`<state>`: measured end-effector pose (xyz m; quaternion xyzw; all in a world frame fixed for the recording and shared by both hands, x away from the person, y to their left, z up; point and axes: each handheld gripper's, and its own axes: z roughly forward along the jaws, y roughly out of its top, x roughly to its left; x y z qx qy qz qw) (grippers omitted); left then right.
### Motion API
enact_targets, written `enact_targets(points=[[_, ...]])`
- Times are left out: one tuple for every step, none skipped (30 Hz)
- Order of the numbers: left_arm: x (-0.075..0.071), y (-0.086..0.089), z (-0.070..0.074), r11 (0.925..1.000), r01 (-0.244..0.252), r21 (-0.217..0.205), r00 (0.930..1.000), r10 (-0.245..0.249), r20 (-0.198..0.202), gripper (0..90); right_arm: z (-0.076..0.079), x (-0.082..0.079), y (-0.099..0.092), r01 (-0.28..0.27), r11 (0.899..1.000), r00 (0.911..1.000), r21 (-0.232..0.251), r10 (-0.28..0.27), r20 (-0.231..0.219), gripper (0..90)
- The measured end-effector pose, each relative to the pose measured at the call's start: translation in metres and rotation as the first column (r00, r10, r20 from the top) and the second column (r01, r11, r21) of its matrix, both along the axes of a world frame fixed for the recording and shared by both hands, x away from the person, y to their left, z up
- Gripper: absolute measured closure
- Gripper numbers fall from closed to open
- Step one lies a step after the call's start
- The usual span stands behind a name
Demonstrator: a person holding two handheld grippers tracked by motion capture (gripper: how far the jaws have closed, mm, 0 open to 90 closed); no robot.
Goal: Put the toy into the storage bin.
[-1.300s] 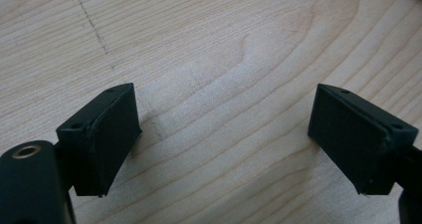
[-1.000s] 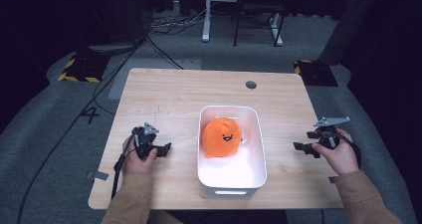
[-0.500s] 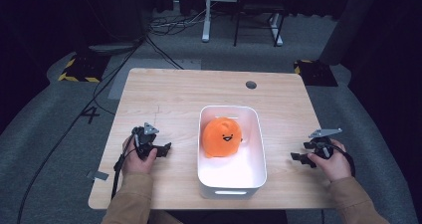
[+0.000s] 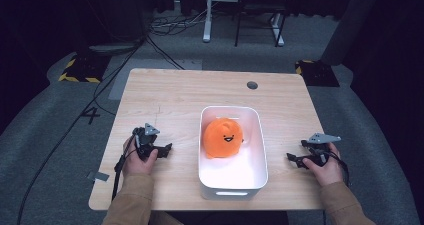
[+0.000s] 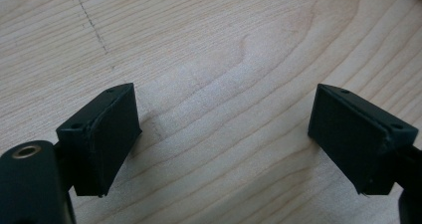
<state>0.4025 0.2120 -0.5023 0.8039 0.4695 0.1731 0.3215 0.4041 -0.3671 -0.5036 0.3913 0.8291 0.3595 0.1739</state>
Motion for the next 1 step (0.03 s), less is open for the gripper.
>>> enact_targets(points=[[0.0000,0.0000,0.0000,1.0000,0.000,0.000,1.0000,0.000,0.000,13.1,-0.0002,0.0015,-0.0003,-0.008,1.000,1.0000,-0.004,0.008,0.002,8.7]])
